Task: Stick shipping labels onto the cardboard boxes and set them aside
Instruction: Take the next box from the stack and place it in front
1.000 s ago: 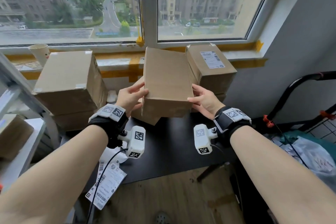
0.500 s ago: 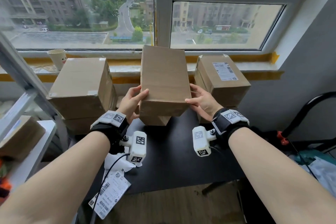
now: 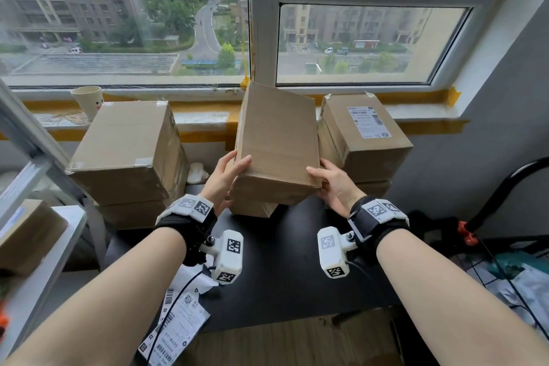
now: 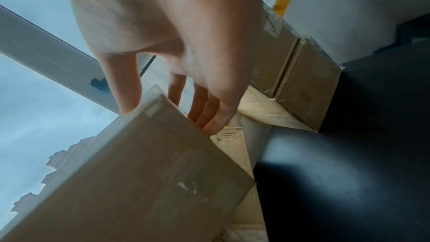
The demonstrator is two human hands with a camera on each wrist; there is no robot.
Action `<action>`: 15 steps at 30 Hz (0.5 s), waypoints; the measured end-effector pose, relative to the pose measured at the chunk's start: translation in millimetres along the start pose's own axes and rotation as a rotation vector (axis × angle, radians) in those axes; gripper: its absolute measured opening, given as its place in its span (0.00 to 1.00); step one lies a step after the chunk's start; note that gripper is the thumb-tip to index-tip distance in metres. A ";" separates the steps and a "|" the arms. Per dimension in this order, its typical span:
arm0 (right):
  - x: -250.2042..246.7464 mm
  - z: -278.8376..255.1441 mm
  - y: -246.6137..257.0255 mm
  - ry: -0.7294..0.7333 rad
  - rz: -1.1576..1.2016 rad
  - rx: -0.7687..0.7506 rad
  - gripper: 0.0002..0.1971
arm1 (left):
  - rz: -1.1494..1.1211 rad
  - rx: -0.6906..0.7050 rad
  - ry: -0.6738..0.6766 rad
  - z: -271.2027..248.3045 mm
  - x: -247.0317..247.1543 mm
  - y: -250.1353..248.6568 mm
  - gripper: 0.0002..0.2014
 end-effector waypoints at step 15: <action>-2.9 -2.6 -33.5 0.094 0.035 0.247 0.12 | 0.002 -0.167 0.036 13.4 5.3 29.9 0.29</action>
Point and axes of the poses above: each hand's wrist, its own z-axis towards the middle knuckle, its own x-axis out of the palm, y = z × x, the point moved 8 cm from there along z, towards the middle knuckle, and after that the axes turned 6 degrees about y, right-handed, at the moved point
